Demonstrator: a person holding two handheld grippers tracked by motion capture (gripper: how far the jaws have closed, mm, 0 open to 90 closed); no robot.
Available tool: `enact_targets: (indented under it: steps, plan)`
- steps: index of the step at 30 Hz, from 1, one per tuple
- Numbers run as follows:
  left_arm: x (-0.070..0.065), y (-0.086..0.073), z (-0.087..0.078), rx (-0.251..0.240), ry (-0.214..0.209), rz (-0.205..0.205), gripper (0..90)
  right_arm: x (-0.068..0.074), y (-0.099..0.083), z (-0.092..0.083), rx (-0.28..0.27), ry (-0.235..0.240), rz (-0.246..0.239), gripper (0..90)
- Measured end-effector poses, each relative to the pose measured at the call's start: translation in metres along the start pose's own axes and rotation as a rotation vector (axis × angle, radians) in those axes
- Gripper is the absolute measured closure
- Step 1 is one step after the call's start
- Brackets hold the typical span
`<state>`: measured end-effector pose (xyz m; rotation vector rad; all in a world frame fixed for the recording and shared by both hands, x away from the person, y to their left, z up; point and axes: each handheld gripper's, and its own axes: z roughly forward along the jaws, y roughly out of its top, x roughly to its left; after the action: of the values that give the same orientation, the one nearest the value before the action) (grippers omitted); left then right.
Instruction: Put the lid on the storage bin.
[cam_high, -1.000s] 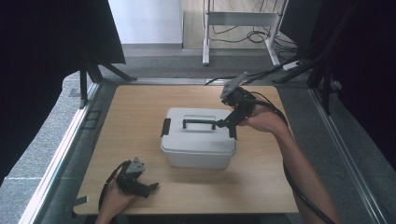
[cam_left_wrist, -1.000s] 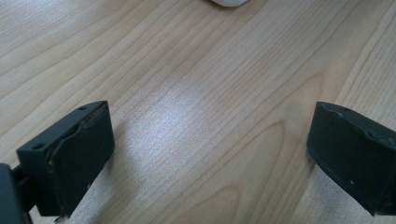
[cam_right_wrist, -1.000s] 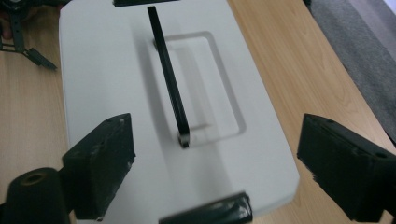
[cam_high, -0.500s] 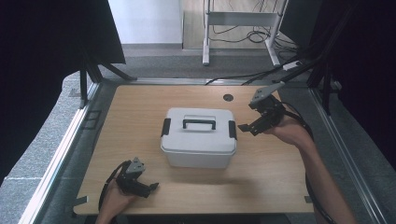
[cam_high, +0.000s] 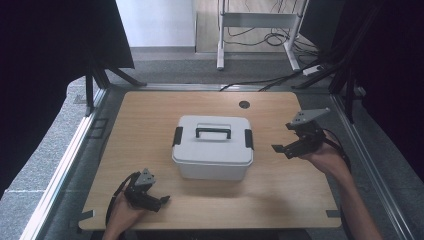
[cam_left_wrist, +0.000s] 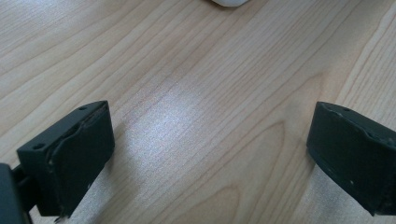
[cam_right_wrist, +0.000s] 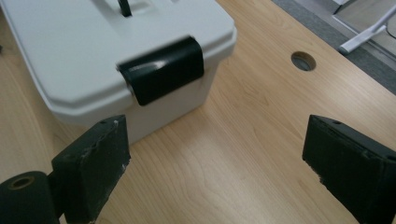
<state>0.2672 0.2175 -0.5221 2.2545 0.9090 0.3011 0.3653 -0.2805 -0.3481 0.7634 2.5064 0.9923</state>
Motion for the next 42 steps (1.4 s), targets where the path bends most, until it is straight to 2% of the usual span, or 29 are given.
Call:
enact_targets:
  steps: [4, 12, 31, 37, 42]
  plan:
    - [0.000, 0.000, 0.000, -0.001, 0.001, 0.000, 0.8, 0.001, -0.016, 0.003, 0.004, -0.011, 0.020, 7.0]
    - [0.000, 0.000, 0.000, 0.000, 0.001, -0.002, 0.8, 0.010, -0.046, 0.018, -0.021, -0.011, 0.072, 7.0]
    - [0.000, 0.000, 0.000, 0.000, 0.002, -0.004, 0.8, 0.056, -0.094, 0.080, -0.028, 0.010, 0.117, 5.6]
    - [-0.001, 0.000, 0.000, 0.000, 0.002, -0.004, 0.8, 0.070, -0.108, 0.099, -0.037, 0.039, 0.161, 4.8]
    - [-0.001, 0.000, 0.000, 0.000, 0.002, -0.005, 0.8, 0.078, -0.113, 0.111, -0.006, 0.033, 0.157, 4.8]
